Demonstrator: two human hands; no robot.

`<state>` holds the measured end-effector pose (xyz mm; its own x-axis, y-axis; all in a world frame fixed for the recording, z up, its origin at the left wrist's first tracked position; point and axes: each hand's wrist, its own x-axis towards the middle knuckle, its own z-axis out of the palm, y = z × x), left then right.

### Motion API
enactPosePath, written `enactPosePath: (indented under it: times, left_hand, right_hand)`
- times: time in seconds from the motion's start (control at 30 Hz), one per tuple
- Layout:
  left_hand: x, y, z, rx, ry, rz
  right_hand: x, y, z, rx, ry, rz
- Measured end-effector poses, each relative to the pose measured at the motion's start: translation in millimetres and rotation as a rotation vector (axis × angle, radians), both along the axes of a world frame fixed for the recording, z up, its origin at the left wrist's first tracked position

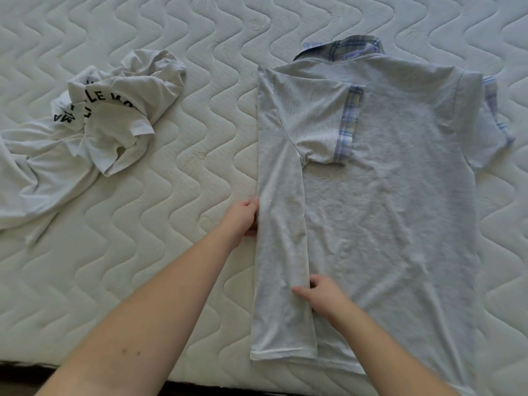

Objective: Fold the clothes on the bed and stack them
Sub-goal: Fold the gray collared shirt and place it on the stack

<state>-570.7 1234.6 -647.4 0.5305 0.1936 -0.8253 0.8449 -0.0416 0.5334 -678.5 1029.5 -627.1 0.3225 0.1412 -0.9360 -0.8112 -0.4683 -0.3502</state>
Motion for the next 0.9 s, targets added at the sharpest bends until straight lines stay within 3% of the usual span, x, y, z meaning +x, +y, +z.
enactPosePath:
  times: [0.2,0.33,0.47,0.63,0.77,0.9]
  left_hand:
    - [-79.6,-8.8,11.9,-0.071,0.068,-0.115]
    - [-142.3,-26.8,11.5,-0.100,0.065,-0.051]
    - [-196.7,-43.1,10.4,-0.014,0.087,0.004]
    - [-247.0,-49.3,11.6,0.074,0.205,0.012]
    - [-268.9,-48.8,15.1,0.126,0.166,0.003]
    - [-279.3,-51.7,20.8,0.071,0.070,-0.019]
  right_hand:
    - [-49.1,-7.1,1.5,-0.006,-0.011,0.016]
    - [-73.7,-10.4,3.5,0.061,-0.045,-0.081]
    - [-101.2,-9.7,-0.2,0.136,0.070,-0.085]
    - [-138.3,-14.2,-3.6,0.085,0.209,-0.062]
    - [-152.7,-19.4,-4.3,0.012,0.088,-0.017]
    - [-142.7,-26.4,-0.7,-0.167,-0.205,0.144]
